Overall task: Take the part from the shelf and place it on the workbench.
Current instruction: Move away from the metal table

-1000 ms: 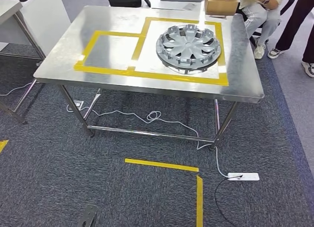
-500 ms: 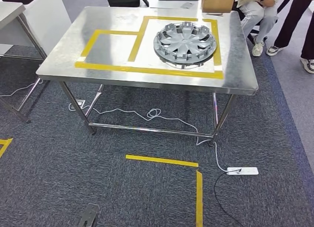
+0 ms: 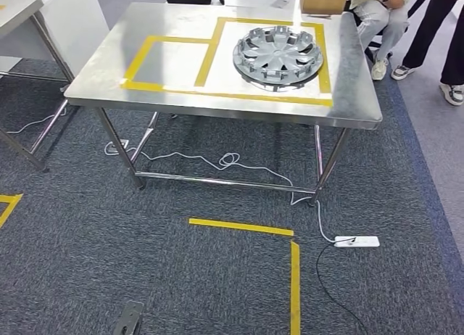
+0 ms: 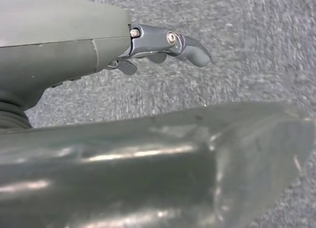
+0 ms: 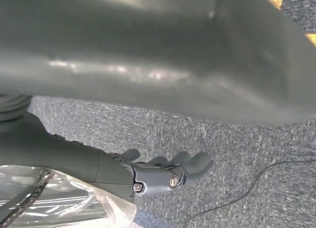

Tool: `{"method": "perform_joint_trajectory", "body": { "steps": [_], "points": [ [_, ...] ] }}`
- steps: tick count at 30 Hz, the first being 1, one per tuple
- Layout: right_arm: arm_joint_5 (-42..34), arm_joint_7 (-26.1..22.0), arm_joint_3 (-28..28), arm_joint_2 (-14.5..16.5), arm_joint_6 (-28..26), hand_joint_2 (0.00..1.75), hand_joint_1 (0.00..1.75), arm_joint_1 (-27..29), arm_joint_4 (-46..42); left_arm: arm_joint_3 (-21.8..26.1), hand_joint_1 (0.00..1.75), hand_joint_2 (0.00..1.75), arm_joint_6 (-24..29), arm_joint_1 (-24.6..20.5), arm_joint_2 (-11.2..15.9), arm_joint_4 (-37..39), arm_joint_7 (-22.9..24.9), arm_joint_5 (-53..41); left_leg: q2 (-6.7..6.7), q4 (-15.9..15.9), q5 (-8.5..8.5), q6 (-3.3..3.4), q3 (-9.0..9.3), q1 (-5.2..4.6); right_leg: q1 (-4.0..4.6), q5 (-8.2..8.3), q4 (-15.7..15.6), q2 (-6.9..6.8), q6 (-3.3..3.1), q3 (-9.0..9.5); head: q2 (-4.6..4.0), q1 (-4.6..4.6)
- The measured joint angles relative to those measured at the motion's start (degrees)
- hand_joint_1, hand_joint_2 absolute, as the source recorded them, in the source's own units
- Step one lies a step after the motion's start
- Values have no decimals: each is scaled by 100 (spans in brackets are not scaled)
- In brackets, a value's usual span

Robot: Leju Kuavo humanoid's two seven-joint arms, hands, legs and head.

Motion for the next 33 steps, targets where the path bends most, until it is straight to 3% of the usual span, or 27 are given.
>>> {"method": "perform_joint_trajectory", "body": {
  "steps": [1, 3, 4, 5, 6, 7, 9, 10, 11, 12, 14, 15, 17, 19, 20, 21, 22, 24, 26, 30, 31, 33],
  "points": [
    [-1, 0, 1, -3, 0, 0, 0, 2, 0, 1, 0, 0, 4, -6, -3, 0, -1, 4, 11, -17, 65, 41, -54, 12, -2, -199, 195, 9, 24, -87, 0, 10],
    [0, 0, 4, -6, 0, 0, 0, 1, 1, 3, 0, 0, 8, -11, -10, 0, -3, 6, 22, -15, 176, 94, -193, 8, -10, -753, 894, 17, 58, -322, 1, 31],
    [0, 0, 6, -6, 0, 0, 0, 2, 2, 3, 0, 0, 7, -6, -14, 0, -4, 6, 26, -7, 230, 101, -269, -1, -12, -948, 1267, 18, 73, -407, 0, 35],
    [0, 0, 8, -8, 0, 0, 0, 4, 2, 4, 0, 0, 7, 0, -16, 0, -4, 7, 30, 0, 280, 100, -341, -8, -12, -1017, 1505, 17, 84, -425, 0, 35],
    [-1, 0, 9, -11, 0, 0, 0, 7, 2, 5, 0, 0, 8, 4, -16, 0, -5, 7, 32, 10, 325, 93, -411, -12, -12, -964, 1546, 17, 89, -347, -1, 35],
    [-1, 2, 10, -14, 0, 0, 0, 9, 2, 7, 0, 0, 8, 6, -15, 0, -8, 8, 32, 25, 368, 81, -479, -13, -12, -822, 1360, 17, 87, -153, -1, 36],
    [-1, 3, 15, -18, 0, 0, 0, -1, 2, 8, 0, 0, 8, 8, -18, 0, -14, 8, 30, 72, 433, 41, -594, -17, -9, -586, 530, 15, 71, 461, -1, 38],
    [0, 3, 19, -19, 0, 0, 0, -10, 2, 8, 0, 0, 8, 8, -19, 0, -16, 8, 31, 102, 461, 14, -639, -23, -4, -559, 136, 21, 50, 731, 0, 32],
    [0, 3, 23, -19, 0, 0, 0, -16, 2, 10, 0, 0, 8, 8, -20, 0, -19, 9, 31, 127, 490, -14, -668, -30, 3, -583, -121, 23, 27, 876, 1, 28],
    [0, 4, 27, -19, 0, 0, 0, -15, 2, 14, 0, 0, 8, 8, -20, 0, -22, 10, 32, 140, 522, -44, -687, -35, 14, -622, -236, 25, -3, 927, 1, 24],
    [-1, 8, 30, -18, 0, 0, 0, 0, 4, 23, 0, 0, 6, 17, -18, 0, -30, 13, 26, 155, 558, -106, -707, -29, 12, -579, -253, 13, -102, 849, 2, 26],
    [-2, 10, 31, -16, 0, 0, 0, 3, 5, 27, 0, 0, 6, 25, -15, 0, -33, 15, 16, 217, 480, -141, -738, -23, 5, -541, -256, 5, -166, 820, 2, 17],
    [-3, 11, 32, -14, 0, 0, 0, 2, 7, 32, 0, 0, 7, 39, -11, 0, -37, 18, -2, 669, 52, -211, -888, 0, -12, -451, -267, -15, -266, 737, 2, -16],
    [-4, 11, 33, -15, 0, 0, 0, 8, 7, 34, 0, 0, 9, 45, -11, 0, -39, 20, -4, 1433, -454, -259, -1091, 28, -4, -371, -258, -20, -291, 656, 2, -41],
    [-4, 11, 33, -15, 0, 0, 0, 9, 7, 35, 0, 0, 10, 48, -11, 0, -39, 21, -4, 1711, -573, -270, -1131, 37, 1, -329, -248, -22, -289, 616, 2, -41],
    [-5, 10, 33, -16, 0, 0, 0, 10, 7, 36, 0, 0, 11, 50, -11, 0, -39, 21, -5, 1797, -572, -270, -1081, 43, 6, -291, -234, -20, -283, 575, 2, -41],
    [-5, 10, 33, -16, 0, 0, 0, 10, 7, 35, 0, 0, 13, 52, -11, 0, -40, 21, -5, 1654, -467, -259, -929, 45, 11, -258, -217, -18, -275, 534, 2, -42],
    [-5, 9, 33, -14, 0, 0, 0, 9, 7, 35, 0, 0, 15, 50, -8, 0, -45, 21, -10, 858, -159, -190, -407, 32, 20, -211, -186, -13, -251, 464, 2, -42],
    [-5, 9, 33, -4, 0, 0, 0, 4, 8, 36, 0, 0, 18, 47, 0, 0, -50, 21, -15, 183, -28, -114, -22, 7, 30, -170, -162, -14, -206, 416, 2, -39],
    [-5, 7, 34, 0, 0, 0, 0, 0, 9, 37, 0, 0, 27, 48, 2, 0, -58, 20, -6, -34, 39, -13, -3, -2, 17, -145, -119, -16, -72, 326, 2, -35],
    [-5, 7, 34, -2, -1, 0, 0, 1, 9, 37, 0, 0, 31, 44, 0, 0, -66, 17, 1, -60, 79, 22, -28, 11, 16, -257, 9, -5, -45, 255, 2, -23],
    [-3, 6, 36, -4, -1, 0, 0, 4, 9, 38, 0, 0, 37, 40, -7, 0, -87, 10, 14, -71, 153, 71, -106, 18, 6, -663, 629, 16, 0, -25, 2, 3]
  ]
}}
